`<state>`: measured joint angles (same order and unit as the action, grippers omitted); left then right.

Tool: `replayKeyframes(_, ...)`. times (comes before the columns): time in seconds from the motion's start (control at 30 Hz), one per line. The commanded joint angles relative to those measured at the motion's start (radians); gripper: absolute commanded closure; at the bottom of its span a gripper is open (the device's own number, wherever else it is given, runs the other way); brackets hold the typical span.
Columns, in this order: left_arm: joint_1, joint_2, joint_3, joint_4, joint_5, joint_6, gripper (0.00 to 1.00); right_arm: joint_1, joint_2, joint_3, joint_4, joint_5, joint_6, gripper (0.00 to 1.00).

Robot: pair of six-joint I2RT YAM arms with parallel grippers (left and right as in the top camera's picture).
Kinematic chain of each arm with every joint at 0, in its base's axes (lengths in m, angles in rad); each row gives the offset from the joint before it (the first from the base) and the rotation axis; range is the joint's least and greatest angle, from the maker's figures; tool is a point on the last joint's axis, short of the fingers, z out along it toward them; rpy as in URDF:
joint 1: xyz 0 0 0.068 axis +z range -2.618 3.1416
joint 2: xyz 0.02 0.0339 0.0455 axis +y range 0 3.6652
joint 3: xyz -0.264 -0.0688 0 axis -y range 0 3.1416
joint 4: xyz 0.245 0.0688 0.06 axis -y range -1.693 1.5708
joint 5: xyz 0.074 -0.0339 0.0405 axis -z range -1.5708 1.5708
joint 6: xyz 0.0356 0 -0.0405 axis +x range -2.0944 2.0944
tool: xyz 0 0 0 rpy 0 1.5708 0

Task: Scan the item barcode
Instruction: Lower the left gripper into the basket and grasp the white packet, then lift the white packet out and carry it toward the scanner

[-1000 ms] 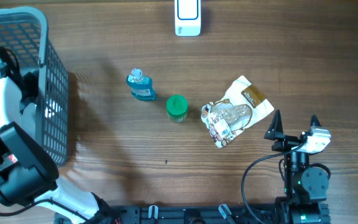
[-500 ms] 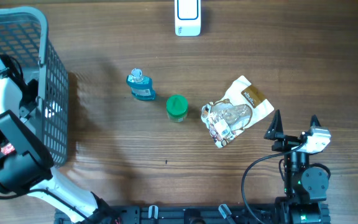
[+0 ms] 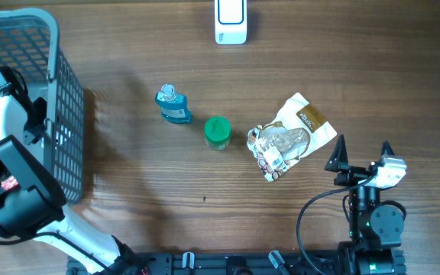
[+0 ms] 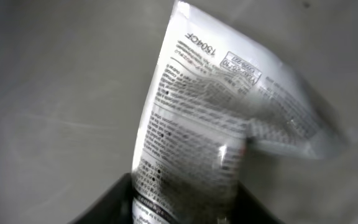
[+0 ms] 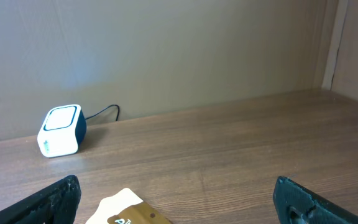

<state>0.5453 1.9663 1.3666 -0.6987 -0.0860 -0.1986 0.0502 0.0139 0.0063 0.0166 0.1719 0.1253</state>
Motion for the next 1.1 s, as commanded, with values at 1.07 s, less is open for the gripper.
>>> replayKeyframes(1.07, 0.003, -0.314, 0.19, -0.256, 0.024, -0.045, 0.96, -0.003, -0.004, -0.001, 0.005, -0.016, -0.017, 0.0)
